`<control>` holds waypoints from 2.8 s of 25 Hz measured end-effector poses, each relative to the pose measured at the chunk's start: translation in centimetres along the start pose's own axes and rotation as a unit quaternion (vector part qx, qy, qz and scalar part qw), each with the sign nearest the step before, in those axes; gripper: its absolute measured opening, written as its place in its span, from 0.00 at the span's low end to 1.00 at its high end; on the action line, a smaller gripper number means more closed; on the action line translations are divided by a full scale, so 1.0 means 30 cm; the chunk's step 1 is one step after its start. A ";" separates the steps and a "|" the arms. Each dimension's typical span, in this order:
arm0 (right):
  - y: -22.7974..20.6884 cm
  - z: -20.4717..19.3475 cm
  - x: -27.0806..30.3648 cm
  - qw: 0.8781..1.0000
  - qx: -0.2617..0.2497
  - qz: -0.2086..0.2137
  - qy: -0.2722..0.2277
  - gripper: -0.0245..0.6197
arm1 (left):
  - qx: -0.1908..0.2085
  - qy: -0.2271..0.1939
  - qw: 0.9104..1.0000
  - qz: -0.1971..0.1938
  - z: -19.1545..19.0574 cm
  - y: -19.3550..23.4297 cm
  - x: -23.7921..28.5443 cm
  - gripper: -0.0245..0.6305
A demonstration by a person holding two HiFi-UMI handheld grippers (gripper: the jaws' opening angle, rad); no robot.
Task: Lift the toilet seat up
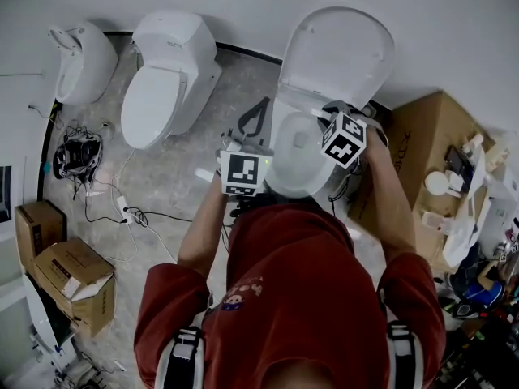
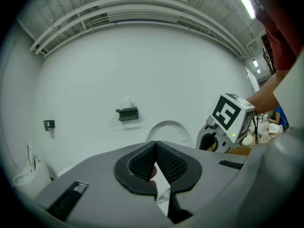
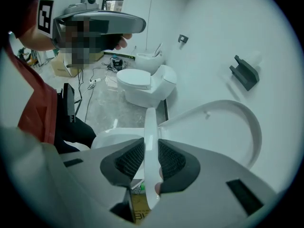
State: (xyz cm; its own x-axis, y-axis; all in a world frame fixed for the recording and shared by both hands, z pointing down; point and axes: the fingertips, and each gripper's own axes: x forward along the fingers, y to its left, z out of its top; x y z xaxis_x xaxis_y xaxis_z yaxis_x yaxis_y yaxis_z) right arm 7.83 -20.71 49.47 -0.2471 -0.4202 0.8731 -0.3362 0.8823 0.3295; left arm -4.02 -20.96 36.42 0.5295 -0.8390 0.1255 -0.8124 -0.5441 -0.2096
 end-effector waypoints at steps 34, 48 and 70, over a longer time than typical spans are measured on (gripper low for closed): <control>-0.686 -0.018 0.127 0.972 -0.078 -0.207 0.081 0.14 | -0.069 -0.079 0.993 0.057 0.220 -0.005 -0.115 0.05; -0.852 -0.053 0.203 0.964 -0.035 -0.250 0.084 0.15 | -0.082 -0.071 0.991 0.075 0.219 -0.003 -0.144 0.05; -0.332 -0.001 -0.288 0.897 0.190 -0.336 -0.216 0.33 | -0.100 -0.050 0.990 0.086 0.191 0.027 -0.190 0.05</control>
State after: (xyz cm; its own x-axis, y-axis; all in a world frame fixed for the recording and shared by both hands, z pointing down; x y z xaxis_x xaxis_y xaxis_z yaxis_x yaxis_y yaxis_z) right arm 13.33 -25.85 38.66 -0.1747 -0.9453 0.2754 -0.8057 0.2980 0.5118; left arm -6.29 -16.56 29.97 0.3933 -0.9194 0.0052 -0.9191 -0.3933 -0.0226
